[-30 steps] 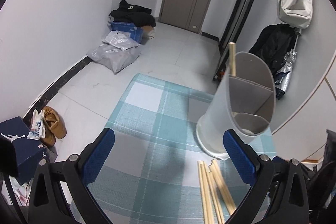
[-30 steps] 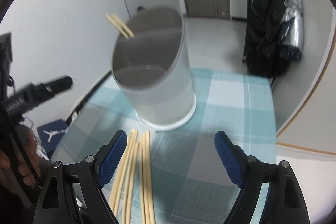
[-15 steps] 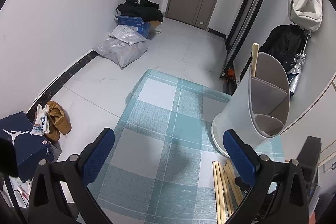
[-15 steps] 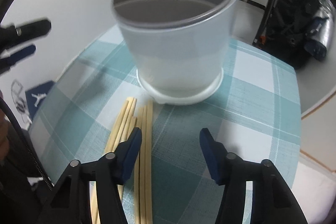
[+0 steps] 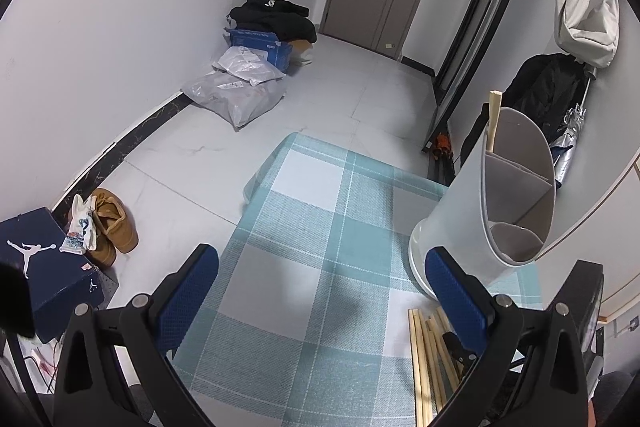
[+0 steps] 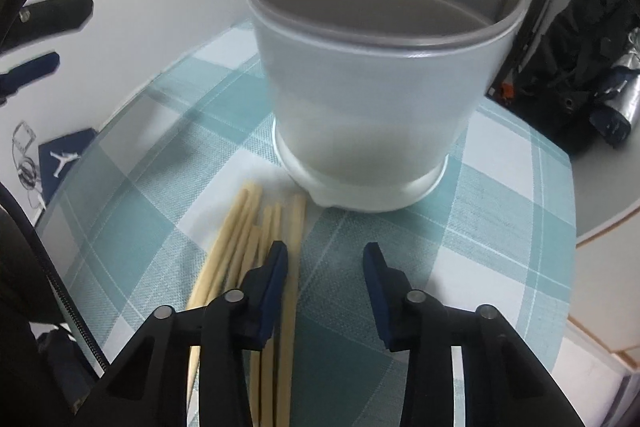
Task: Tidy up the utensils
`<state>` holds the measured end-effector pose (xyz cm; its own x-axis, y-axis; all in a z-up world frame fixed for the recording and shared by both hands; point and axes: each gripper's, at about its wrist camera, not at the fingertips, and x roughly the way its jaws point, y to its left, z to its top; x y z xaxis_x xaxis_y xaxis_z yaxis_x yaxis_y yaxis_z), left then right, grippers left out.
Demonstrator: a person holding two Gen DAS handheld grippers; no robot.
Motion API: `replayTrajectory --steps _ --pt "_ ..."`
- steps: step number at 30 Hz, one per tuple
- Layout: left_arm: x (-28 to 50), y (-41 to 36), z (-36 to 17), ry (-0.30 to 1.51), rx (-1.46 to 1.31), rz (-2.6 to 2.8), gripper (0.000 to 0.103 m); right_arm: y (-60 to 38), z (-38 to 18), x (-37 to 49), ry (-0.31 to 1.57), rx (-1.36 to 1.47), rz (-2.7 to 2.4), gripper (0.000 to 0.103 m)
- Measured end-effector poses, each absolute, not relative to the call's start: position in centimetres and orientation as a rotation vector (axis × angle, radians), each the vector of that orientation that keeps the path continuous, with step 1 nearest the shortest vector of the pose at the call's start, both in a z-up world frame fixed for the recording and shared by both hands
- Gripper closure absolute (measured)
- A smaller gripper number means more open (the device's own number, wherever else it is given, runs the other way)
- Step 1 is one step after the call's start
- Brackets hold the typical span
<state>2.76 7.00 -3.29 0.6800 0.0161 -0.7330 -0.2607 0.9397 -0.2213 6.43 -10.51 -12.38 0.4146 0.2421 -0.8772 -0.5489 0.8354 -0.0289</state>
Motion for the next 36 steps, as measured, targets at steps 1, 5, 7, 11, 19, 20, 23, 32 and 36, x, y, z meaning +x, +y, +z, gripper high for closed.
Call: replayTrajectory --steps 1,5,7,11,19,20,23,32,36 --pt "2.7 7.0 -3.3 0.811 -0.323 0.160 0.001 -10.4 -12.5 6.6 1.036 -0.336 0.507 0.069" --pt "2.7 7.0 -3.3 0.811 -0.318 0.160 0.001 -10.4 -12.6 7.0 1.045 -0.304 0.510 0.070" --pt "2.7 6.9 -3.4 0.813 -0.315 0.153 0.001 -10.4 -12.6 7.2 1.048 -0.298 0.518 0.076" --pt "2.7 6.7 -3.4 0.820 -0.324 0.131 0.001 -11.3 -12.4 7.2 1.068 -0.254 0.514 0.097" --pt "2.6 6.3 -3.5 0.839 -0.347 0.072 0.001 -14.4 -12.0 6.3 1.145 -0.151 0.491 0.098" --pt "2.6 6.3 -3.5 0.843 -0.351 0.068 0.001 -14.5 -11.9 6.1 1.143 -0.164 0.489 0.098" --pt "2.5 6.2 -4.0 0.868 -0.351 0.066 0.001 -14.2 -11.9 5.8 1.136 -0.198 0.493 0.095" --pt "2.3 5.6 -6.8 1.023 -0.350 -0.013 0.002 -11.4 -12.2 6.6 1.102 -0.254 0.498 0.090" --pt "2.2 3.6 -8.0 1.081 -0.281 -0.037 0.002 -11.8 -12.1 7.5 1.131 -0.162 0.505 0.097"
